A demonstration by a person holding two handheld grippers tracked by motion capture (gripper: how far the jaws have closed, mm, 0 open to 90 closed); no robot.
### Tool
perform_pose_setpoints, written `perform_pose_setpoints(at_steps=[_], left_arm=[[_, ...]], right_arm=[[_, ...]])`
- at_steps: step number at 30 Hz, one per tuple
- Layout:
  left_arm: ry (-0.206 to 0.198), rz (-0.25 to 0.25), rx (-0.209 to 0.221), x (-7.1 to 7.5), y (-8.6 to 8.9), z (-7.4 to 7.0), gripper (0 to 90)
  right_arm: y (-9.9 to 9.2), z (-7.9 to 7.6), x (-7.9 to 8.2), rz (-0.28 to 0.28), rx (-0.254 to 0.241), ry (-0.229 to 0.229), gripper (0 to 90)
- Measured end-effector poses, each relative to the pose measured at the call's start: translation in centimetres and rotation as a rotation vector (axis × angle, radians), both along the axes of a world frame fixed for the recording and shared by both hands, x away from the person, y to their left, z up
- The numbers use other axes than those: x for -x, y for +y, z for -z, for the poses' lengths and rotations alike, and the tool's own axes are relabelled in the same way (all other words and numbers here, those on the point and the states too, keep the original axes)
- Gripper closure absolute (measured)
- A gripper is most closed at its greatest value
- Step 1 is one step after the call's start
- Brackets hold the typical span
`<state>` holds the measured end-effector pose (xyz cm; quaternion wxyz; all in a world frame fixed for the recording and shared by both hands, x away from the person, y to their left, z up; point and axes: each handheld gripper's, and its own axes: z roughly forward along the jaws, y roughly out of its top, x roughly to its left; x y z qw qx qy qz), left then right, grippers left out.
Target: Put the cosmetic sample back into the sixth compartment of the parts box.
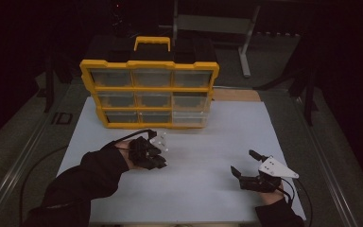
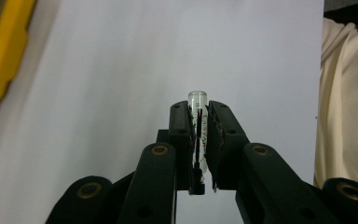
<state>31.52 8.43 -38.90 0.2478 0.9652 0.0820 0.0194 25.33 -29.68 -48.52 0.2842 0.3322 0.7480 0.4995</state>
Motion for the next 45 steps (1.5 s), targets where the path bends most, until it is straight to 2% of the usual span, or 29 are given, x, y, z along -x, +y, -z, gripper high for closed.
perform_pose_setpoints(at_steps=[1, 3, 14, 17, 19, 25, 28, 30, 32, 36, 39, 45], left_arm=[[-0.013, 0.005, -0.006, 0.0, 0.0, -0.3, 81.4], [-0.006, 0.013, -0.001, -0.2, 0.0, -0.8, 81.3], [-0.038, 0.048, -0.010, -0.6, -0.6, -3.4, 81.4], [-0.045, 0.077, 0.000, -0.6, -1.0, -4.3, 81.3], [-0.066, 0.080, -0.017, -0.6, -1.2, -4.9, 81.3], [-0.078, 0.077, -0.007, -1.0, -1.5, -6.4, 81.4], [-0.088, 0.077, -0.010, -1.3, -1.7, -7.1, 81.4], [-0.112, 0.077, -0.023, -1.4, -1.9, -7.5, 81.3], [-0.110, 0.077, -0.021, -1.6, -2.0, -7.9, 81.4], [-0.130, 0.071, -0.002, -1.9, -2.0, -9.1, 81.4], [-0.121, 0.069, 0.038, -2.4, -1.7, -10.2, 81.3], [-0.127, 0.061, 0.061, -3.3, -1.7, -11.8, 81.4]], right_arm=[[0.0, 0.0, 0.0, 0.000, -0.002, 0.000, 9.5], [0.0, 0.0, 0.0, 0.000, -0.004, 0.000, 9.5], [0.0, -0.1, 0.0, -0.002, -0.006, -0.005, 9.5], [0.0, -0.1, 0.0, -0.002, -0.009, -0.002, 9.5], [0.0, -0.1, 0.0, -0.003, -0.010, -0.003, 9.5], [0.0, -0.1, 0.0, -0.001, -0.010, -0.006, 9.5], [0.0, -0.1, 0.0, -0.003, -0.008, -0.005, 9.5], [0.0, -0.1, 0.0, -0.003, -0.007, -0.007, 9.5], [0.1, -0.1, 0.1, -0.002, -0.008, -0.006, 9.5], [0.0, -0.1, 0.1, -0.002, -0.006, -0.007, 9.5], [0.0, -0.1, 0.1, -0.003, -0.007, -0.008, 9.5], [0.1, -0.1, 0.1, -0.003, -0.003, -0.009, 9.5]])
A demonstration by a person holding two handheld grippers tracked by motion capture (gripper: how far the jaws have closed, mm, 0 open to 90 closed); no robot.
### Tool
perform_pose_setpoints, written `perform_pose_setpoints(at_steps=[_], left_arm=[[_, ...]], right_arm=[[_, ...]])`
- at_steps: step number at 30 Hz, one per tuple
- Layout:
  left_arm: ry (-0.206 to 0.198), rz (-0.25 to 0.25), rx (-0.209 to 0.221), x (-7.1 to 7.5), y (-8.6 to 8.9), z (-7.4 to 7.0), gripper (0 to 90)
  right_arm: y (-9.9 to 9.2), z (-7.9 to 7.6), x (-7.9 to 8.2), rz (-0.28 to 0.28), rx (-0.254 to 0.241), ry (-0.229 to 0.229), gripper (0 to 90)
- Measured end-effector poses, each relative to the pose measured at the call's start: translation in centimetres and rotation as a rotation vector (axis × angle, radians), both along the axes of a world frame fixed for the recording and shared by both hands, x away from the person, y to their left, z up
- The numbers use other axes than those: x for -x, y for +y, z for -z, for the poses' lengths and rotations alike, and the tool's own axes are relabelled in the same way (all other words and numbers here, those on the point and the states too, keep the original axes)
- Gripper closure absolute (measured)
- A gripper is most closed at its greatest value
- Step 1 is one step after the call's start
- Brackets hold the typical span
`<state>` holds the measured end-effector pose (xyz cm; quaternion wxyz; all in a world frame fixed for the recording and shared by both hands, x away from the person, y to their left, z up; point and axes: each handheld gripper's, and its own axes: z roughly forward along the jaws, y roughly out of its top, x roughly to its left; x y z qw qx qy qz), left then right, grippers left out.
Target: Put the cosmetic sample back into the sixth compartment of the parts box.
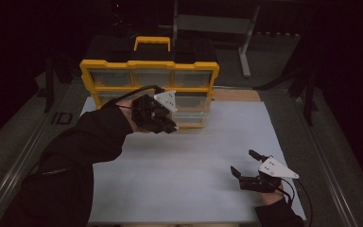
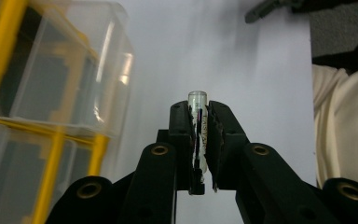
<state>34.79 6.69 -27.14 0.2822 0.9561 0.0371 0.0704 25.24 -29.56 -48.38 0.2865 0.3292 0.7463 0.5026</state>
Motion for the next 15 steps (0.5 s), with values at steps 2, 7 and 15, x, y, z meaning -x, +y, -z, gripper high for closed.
perform_pose_setpoints(at_steps=[2, 7, 15], left_arm=[[-0.007, -0.001, 0.006, -0.3, -0.1, -0.3, 81.3], [-0.021, -0.012, 0.015, -1.0, -0.6, -0.8, 81.3], [-0.036, -0.008, 0.036, -2.0, -1.3, -2.2, 81.3]], right_arm=[[0.0, 0.0, 0.0, -0.001, -0.002, 0.002, 9.5], [0.0, 0.0, 0.0, -0.001, -0.002, 0.001, 9.5], [0.0, 0.0, 0.0, -0.003, -0.003, -0.002, 9.5]])
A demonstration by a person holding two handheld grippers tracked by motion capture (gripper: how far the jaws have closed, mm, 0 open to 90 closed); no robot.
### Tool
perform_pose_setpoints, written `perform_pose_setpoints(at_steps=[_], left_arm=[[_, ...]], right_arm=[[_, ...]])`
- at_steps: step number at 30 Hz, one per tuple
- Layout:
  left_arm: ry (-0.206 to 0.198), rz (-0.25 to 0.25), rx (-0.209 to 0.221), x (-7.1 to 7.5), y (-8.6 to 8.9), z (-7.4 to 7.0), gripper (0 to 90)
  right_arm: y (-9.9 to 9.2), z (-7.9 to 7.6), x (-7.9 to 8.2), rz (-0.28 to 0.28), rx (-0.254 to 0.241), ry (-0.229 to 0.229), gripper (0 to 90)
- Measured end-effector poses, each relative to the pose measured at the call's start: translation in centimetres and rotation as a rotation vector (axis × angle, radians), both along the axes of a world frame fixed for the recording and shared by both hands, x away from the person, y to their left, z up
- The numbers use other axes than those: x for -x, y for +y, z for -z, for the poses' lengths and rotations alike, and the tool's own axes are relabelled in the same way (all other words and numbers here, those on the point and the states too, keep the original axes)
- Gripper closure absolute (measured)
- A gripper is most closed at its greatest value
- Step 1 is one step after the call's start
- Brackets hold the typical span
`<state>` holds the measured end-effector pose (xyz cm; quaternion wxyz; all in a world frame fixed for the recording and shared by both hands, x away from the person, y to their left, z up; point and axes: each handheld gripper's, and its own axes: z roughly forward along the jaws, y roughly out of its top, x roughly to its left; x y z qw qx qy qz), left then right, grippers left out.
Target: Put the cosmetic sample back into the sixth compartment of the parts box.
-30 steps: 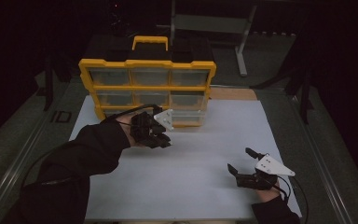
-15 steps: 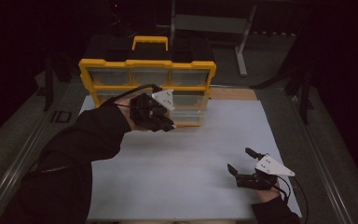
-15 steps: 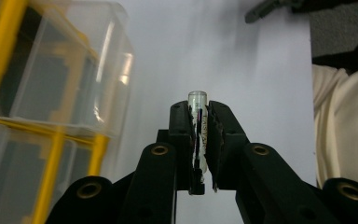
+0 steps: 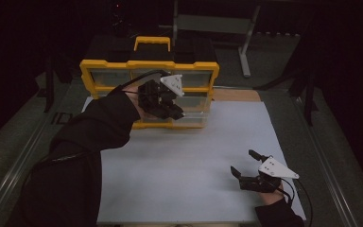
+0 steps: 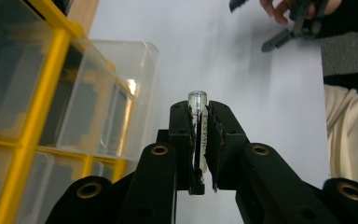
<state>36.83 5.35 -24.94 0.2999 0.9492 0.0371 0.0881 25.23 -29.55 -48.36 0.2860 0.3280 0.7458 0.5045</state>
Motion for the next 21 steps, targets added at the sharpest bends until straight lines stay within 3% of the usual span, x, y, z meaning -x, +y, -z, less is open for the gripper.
perform_pose_setpoints(at_steps=[9, 10, 21], left_arm=[[-0.014, -0.006, 0.044, -1.4, -0.4, -1.7, 81.3], [-0.017, -0.015, 0.056, -2.0, -0.6, -2.0, 81.3], [-0.013, -0.023, 0.130, -4.5, -1.2, -1.4, 81.4]], right_arm=[[0.0, 0.0, 0.0, 0.001, -0.001, 0.004, 9.5], [0.0, 0.0, 0.0, 0.000, -0.002, 0.003, 9.5], [-0.1, 0.1, 0.0, -0.002, -0.005, 0.004, 9.5]])
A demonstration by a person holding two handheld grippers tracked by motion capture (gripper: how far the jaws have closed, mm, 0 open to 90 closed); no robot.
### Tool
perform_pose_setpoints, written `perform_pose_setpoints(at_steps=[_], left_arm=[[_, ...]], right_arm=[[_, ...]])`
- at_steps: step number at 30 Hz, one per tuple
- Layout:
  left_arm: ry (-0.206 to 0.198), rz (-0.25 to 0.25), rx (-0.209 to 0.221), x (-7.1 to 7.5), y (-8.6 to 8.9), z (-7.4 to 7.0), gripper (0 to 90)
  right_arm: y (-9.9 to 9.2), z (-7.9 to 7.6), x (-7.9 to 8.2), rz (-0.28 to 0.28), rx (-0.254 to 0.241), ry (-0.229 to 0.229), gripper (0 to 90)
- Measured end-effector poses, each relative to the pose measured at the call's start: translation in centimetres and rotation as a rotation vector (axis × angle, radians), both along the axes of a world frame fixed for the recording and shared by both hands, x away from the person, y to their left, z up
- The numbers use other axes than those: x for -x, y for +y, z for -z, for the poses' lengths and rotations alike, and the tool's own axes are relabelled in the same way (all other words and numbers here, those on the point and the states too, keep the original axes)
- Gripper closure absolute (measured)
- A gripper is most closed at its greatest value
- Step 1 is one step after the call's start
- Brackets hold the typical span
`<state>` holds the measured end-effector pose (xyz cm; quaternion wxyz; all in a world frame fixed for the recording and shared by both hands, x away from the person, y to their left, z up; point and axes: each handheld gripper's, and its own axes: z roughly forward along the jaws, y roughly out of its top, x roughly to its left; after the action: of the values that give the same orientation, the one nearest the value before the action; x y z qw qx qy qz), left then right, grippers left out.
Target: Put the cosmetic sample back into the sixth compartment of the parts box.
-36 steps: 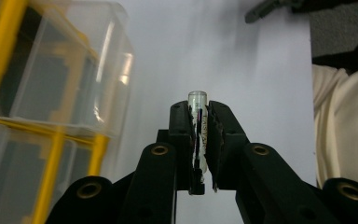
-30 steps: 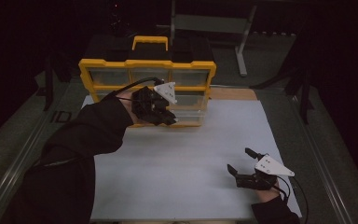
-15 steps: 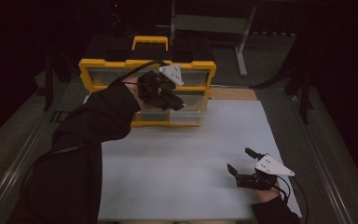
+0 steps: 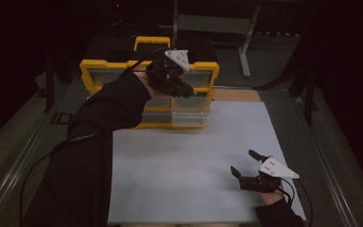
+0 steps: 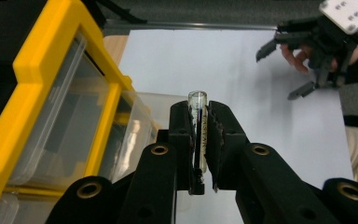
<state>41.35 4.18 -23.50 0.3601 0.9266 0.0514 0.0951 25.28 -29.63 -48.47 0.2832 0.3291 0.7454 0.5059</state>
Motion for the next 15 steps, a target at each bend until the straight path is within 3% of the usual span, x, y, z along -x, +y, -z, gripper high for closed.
perform_pose_setpoints(at_steps=[2, 11, 15], left_arm=[[0.016, -0.011, 0.022, -0.7, 0.1, 0.5, 81.4], [0.049, -0.057, 0.046, -2.7, -0.1, 2.3, 81.4], [0.072, -0.060, 0.038, -3.5, -0.8, 3.3, 81.3]], right_arm=[[0.0, 0.0, 0.0, -0.002, -0.002, 0.000, 9.5], [0.1, 0.1, 0.0, -0.003, 0.002, 0.006, 9.5], [0.1, 0.1, 0.0, -0.005, 0.002, 0.003, 9.5]])
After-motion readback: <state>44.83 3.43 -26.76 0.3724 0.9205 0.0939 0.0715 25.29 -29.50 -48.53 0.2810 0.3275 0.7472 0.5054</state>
